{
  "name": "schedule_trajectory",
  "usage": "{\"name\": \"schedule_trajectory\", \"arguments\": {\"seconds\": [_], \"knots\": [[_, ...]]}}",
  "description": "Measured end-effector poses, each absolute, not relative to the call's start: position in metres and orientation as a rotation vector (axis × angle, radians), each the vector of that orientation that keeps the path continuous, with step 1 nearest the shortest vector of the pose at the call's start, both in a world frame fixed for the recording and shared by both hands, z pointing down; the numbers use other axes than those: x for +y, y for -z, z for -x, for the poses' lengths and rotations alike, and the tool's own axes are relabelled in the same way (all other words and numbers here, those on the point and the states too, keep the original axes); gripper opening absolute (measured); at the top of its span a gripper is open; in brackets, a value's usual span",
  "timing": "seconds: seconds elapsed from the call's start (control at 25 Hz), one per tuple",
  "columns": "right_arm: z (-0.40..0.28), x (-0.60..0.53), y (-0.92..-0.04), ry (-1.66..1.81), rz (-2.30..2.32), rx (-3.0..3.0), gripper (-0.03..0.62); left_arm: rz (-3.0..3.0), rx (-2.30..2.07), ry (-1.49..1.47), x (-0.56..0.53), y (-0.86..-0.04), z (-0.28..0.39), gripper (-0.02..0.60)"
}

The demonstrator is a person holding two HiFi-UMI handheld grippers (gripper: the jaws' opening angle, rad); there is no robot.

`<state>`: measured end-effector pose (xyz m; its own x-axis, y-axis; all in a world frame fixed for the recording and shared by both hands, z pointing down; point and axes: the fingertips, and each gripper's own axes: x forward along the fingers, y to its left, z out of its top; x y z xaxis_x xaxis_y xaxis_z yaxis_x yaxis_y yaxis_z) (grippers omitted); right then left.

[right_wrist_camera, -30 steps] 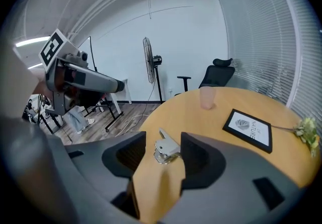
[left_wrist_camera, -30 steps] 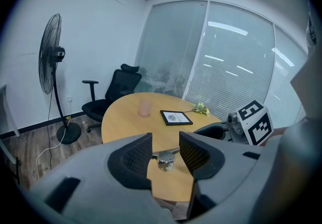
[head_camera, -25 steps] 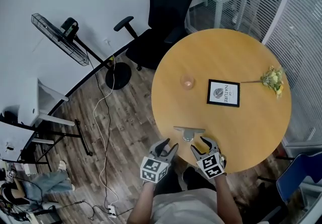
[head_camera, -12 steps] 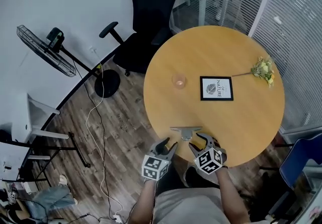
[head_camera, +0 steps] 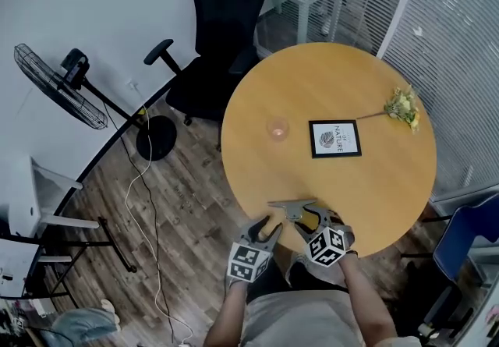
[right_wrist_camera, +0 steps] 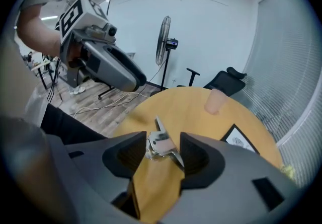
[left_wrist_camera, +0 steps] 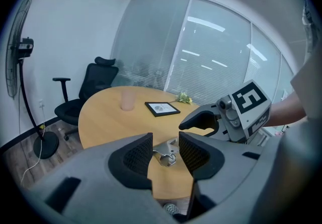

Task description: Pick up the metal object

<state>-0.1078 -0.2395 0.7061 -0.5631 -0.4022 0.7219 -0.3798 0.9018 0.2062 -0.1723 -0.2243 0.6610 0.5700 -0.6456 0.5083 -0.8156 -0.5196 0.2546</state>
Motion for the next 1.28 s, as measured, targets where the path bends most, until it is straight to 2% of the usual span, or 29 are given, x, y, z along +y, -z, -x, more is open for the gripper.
{"name": "schedule_trajectory", "arguments": {"seconds": [0.2,0.56,0.8,0.88,0.96,1.28], "knots": [[0.112,-0.235,-0.729,0.174,-0.475,-2.117,0.188,-2.38,-1.088,-0.505,-0.228,-0.664,0.172,0.16],[0.119,-0.243,-0.757,0.197,-0.494,-1.995,0.187,-2.415,-0.928,-0.557,-0.239,-0.68,0.181,0.16],[0.124,-0.249,-0.772,0.267,-0.479,-1.913,0.155,-2.426,-0.853,-0.589,-0.247,-0.691,0.189,0.16],[0.125,-0.249,-0.775,0.277,-0.483,-1.894,0.136,-2.434,-0.836,-0.601,-0.249,-0.693,0.19,0.16],[0.126,-0.25,-0.777,0.288,-0.494,-1.879,0.087,-2.443,-0.826,-0.607,-0.251,-0.692,0.189,0.16],[0.124,-0.264,-0.763,0.32,-0.595,-1.845,0.025,-2.456,-0.82,-0.608,-0.252,-0.69,0.189,0.16]]}}
